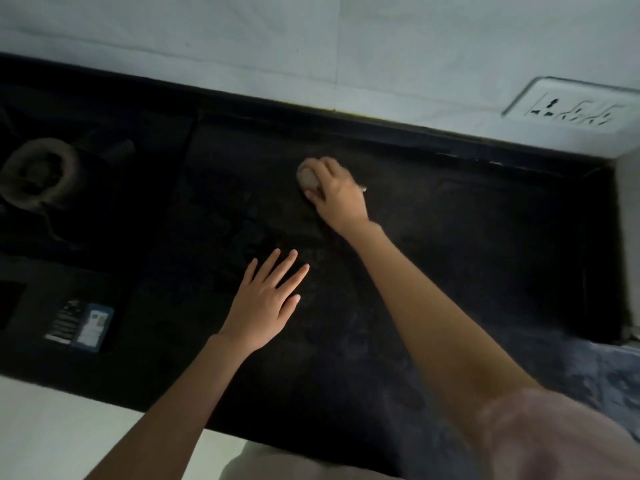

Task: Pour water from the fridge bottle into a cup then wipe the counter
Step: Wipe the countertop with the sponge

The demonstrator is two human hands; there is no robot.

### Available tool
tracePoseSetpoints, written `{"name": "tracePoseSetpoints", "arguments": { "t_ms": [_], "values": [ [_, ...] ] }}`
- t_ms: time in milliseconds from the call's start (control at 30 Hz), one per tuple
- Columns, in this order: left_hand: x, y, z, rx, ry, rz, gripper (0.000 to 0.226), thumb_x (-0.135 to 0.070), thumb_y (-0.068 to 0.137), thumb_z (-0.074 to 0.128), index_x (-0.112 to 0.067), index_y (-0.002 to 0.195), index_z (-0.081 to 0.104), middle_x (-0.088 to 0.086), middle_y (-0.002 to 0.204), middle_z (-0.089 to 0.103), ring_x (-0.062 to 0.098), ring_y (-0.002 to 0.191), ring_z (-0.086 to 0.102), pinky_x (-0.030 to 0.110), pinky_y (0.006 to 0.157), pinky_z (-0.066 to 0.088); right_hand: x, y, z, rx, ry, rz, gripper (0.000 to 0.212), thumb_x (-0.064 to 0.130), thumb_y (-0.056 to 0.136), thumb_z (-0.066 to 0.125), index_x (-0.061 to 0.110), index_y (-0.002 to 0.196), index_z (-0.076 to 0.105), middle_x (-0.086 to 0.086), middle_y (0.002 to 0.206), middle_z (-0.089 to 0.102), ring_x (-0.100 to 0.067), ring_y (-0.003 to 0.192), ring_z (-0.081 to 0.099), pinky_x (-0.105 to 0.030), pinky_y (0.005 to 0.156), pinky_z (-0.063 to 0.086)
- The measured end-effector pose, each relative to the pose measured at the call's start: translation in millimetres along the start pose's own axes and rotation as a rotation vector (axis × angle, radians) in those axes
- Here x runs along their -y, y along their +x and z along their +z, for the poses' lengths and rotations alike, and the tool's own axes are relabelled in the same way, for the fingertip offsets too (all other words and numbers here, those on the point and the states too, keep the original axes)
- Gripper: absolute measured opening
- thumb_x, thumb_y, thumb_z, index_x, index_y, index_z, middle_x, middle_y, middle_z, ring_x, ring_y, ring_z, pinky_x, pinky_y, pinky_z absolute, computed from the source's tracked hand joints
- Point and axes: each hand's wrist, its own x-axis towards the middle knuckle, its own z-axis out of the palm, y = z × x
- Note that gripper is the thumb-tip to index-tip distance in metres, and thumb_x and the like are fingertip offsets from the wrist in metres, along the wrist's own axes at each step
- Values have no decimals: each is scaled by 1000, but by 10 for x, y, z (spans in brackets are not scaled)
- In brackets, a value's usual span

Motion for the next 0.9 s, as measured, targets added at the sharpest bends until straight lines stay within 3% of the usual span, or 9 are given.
{"name": "tracePoseSetpoints", "arguments": {
  "t_ms": [100,200,333,400,533,700,800,900],
  "values": [
    [-11,12,-3,-2,9,-12,56,-37,91,46,-27,146,35,4,156,28,29,143,27,52,113,24,52,-592,-31,32,-4,-68,54,23,86,66,18,136,46,-7,138,46,-28,123,49,-40,91,52],
    [-12,5,-6,-21,-7,-6,55,-38,92,44,-27,145,36,4,156,30,29,143,27,52,113,24,-148,-1038,-222,-42,-8,1,50,24,88,65,21,136,48,-3,137,48,-24,121,51,-36,86,53],
    [-14,3,1,-39,-41,-6,54,-36,92,45,-26,144,39,4,155,32,29,143,28,53,113,26,-475,-704,-404,-152,-51,197,46,21,86,67,16,129,53,-10,131,52,-33,110,55,-45,78,53],
    [-16,5,4,-39,-48,4,54,-35,92,48,-25,145,39,5,155,32,30,143,28,54,113,27,-519,-277,-374,-166,-40,270,44,20,86,65,14,129,54,-13,131,51,-35,111,53,-46,83,50],
    [-3,-8,1,-56,-57,11,54,-33,92,53,-25,144,41,5,154,33,30,142,30,54,112,29,-234,317,-114,-82,-8,154,45,19,86,64,14,130,53,-12,131,51,-35,113,52,-45,93,47],
    [-24,1,-23,-21,-34,-10,55,-35,92,51,-26,144,39,5,155,31,30,142,29,54,113,28,94,-236,1,99,-3,-129,54,24,88,64,16,137,44,-9,139,45,-29,123,48,-42,97,47],
    [-37,2,-23,-19,-38,-18,55,-36,92,52,-27,145,37,5,156,29,29,143,26,53,114,25,-69,-793,-155,50,-27,-108,52,28,89,64,20,137,45,-5,139,45,-25,124,48,-37,92,50],
    [-18,0,-36,-18,-50,-6,54,-37,94,45,-26,145,37,5,157,27,29,144,24,53,115,24,-365,-839,-351,-72,-40,53,47,25,87,66,19,131,52,-7,133,50,-29,116,53,-42,87,52]
  ]
}}
